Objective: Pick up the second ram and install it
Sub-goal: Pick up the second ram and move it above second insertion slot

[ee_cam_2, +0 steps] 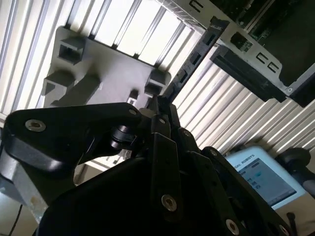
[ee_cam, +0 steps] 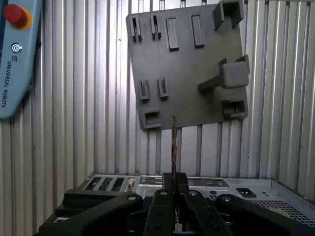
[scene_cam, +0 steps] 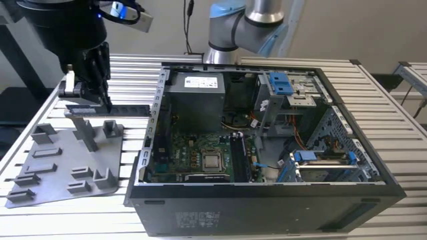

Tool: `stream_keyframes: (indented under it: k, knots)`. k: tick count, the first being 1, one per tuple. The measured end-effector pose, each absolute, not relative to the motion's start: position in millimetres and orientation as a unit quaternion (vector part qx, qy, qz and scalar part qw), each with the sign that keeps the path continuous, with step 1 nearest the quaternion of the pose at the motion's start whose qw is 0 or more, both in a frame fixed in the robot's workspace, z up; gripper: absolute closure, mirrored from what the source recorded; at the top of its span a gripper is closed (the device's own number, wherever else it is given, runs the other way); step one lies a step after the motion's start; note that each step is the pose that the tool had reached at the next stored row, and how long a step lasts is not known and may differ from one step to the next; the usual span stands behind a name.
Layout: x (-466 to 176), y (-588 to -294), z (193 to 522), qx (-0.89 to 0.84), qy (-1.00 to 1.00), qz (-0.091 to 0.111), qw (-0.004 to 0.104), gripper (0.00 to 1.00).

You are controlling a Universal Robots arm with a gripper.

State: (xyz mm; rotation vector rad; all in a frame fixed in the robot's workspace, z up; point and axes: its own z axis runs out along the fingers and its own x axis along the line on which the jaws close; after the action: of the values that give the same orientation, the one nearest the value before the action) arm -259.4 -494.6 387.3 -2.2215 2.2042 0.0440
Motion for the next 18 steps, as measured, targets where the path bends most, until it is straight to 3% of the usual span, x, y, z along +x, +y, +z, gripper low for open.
stream_keyframes:
  k: [18]
  knots:
    - [-188.1,-495.1,387.3,-0.710,0.704,0.015,0.006,0.86]
